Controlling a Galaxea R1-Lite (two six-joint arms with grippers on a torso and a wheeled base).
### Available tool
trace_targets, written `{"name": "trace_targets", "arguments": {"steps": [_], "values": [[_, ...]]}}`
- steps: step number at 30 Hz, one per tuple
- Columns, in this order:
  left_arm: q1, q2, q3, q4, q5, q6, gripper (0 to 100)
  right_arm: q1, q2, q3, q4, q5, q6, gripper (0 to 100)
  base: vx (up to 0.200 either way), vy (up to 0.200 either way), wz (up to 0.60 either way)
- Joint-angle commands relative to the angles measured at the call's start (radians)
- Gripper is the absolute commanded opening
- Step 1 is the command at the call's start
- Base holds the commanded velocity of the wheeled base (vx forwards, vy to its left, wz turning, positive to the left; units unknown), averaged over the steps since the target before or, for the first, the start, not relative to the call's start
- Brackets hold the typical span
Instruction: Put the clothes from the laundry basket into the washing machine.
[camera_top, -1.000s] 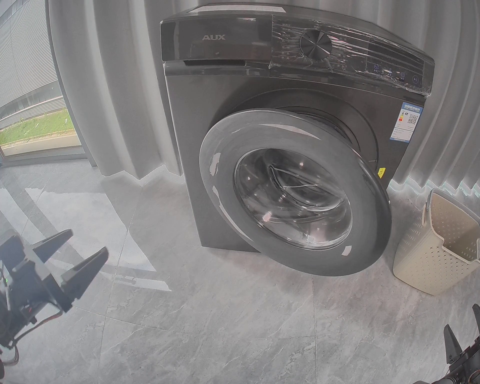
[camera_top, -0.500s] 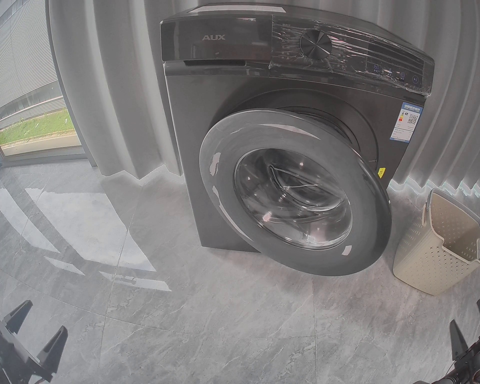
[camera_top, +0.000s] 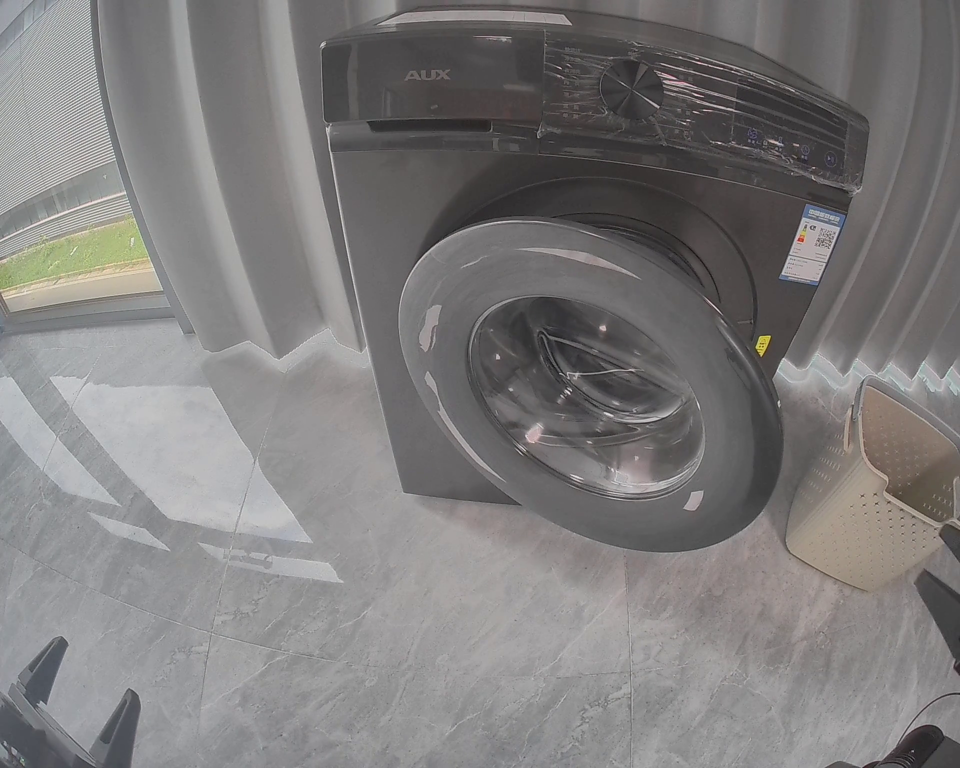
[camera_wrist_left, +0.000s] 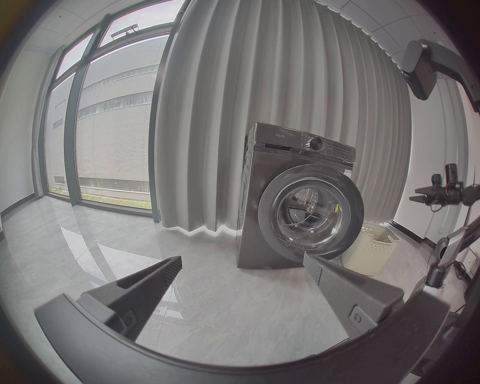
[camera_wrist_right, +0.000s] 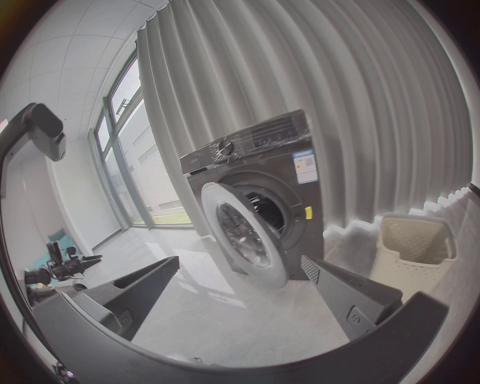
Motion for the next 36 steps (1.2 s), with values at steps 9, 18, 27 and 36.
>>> {"name": "trace_targets", "arguments": {"steps": [9,18,27,36], "values": [[0.011,-0.007,0.025,0.011,-0.001,0.03,100,0.231,0.849,-0.1,-0.523,0.071,0.072,100,0.0,0.0,0.0],[0.011,-0.007,0.025,0.011,-0.004,0.025,100,0.236,1.046,-0.101,-0.796,0.06,0.161,100,0.0,0.0,0.0],[0.011,-0.007,0.025,0.011,-0.004,0.025,100,0.222,1.192,-0.121,-1.015,-0.011,0.189,100,0.0,0.0,0.0],[0.011,-0.007,0.025,0.012,-0.007,0.027,100,0.165,1.201,-0.138,-1.07,-0.024,0.189,100,0.0,-0.156,0.0]]}}
